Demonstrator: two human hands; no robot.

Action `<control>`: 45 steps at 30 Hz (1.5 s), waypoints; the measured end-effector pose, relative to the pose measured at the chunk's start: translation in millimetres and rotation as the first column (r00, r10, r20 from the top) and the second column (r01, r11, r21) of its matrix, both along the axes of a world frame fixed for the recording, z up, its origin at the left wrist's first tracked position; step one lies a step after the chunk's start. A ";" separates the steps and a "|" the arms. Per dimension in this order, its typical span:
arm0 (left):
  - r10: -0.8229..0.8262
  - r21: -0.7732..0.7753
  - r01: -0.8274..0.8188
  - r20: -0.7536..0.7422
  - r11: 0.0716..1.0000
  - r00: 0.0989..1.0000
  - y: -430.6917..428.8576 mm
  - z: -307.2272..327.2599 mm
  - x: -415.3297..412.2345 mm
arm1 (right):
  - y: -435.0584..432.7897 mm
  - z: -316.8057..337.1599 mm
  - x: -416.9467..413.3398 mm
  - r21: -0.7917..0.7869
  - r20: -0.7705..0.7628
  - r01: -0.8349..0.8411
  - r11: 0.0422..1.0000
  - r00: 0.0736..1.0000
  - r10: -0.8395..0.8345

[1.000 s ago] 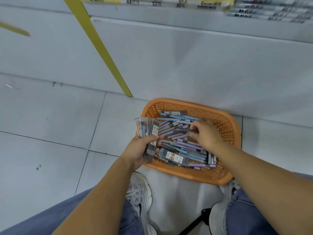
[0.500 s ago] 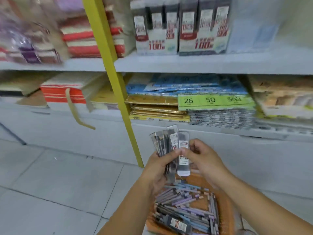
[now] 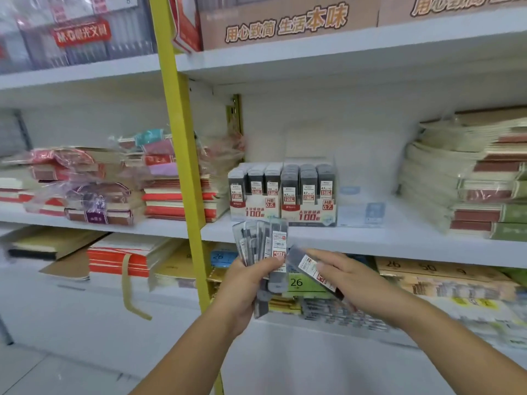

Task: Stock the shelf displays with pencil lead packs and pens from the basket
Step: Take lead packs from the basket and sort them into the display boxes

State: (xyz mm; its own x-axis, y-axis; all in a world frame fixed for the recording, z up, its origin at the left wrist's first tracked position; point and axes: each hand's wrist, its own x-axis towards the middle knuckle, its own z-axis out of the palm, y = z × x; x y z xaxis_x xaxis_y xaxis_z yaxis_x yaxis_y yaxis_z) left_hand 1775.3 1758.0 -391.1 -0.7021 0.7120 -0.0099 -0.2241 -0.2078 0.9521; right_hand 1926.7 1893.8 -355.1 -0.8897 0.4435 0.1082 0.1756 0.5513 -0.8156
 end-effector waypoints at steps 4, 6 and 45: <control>0.037 0.033 -0.039 0.044 0.999 0.998 7.1 -3.0 -12.7 | 14.9 10.7 -4.9 -0.003 -0.128 -0.023 1.000 0.991 0.023; 0.031 0.030 -0.033 0.048 0.999 0.998 10.2 -1.0 -17.4 | 21.2 9.6 -7.6 -0.090 -0.229 0.028 0.996 0.972 -0.048; 0.173 0.166 -0.196 0.145 0.966 0.974 -8.3 3.0 -108.2 | 28.6 140.3 -186.6 0.546 -0.268 0.227 0.807 0.959 -0.089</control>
